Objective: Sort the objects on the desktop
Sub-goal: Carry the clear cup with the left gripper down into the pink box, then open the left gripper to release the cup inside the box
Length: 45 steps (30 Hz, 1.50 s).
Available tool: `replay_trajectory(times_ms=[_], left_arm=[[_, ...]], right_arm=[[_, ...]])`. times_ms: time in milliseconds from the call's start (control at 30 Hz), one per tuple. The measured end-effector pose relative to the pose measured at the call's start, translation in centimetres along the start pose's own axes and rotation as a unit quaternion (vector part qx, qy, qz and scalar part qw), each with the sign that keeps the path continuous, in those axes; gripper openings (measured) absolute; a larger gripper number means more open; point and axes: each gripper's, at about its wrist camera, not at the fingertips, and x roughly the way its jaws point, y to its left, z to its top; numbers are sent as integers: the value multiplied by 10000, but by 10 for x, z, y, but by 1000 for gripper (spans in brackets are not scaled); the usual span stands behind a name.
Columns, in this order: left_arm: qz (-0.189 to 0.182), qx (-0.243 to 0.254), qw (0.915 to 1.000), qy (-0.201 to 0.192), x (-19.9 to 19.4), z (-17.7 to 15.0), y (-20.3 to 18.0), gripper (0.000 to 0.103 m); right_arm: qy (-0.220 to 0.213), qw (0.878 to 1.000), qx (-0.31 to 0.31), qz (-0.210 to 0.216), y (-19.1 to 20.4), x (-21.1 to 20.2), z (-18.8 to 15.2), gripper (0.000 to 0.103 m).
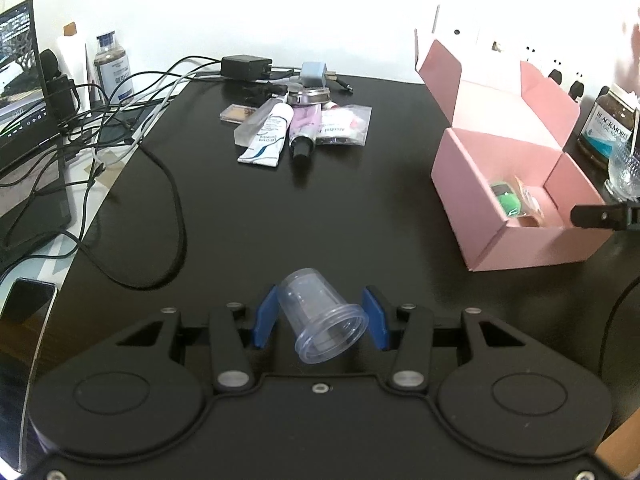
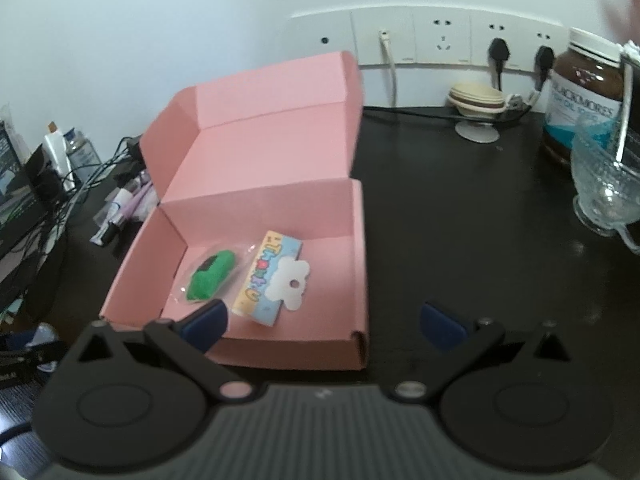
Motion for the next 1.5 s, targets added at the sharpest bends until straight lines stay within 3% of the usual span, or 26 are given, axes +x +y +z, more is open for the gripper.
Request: replay_trajectory(times_ms=[100,300,433,767,1000,1167,1300,1500], left_arm=[[-73,-25,9999,-83,-4,6,-2,47],[-556,12,9977,-384,-16,25,-21,47],[-890,124,9944,-557,-18,41,-43,47],[-1446,717,9853,-563,2,69,-114,47],[-1523,951,9837,-37,34,64,-146,47],[-1458,945,9842,330,55,60,-152,47],[-1297,1092,9847,398,63,58,-157,47],[-995,1480,9828,485,73,55,-169,48]], right_arm=[[41,9999,-80,80,5,3,0,102],[119,9994,-149,297,11,7,-2,102],[129,9989,-174,427,10,5,-4,102],[139,9977,-409,520,8,2,-6,102],[-184,9973,-712,69,-9,-22,-5,102],[-256,9990,-297,-214,-42,-34,-5,102],[-309,9992,36,-241,-60,-40,-6,102],[-321,9992,-62,-250,-60,-42,-8,102]])
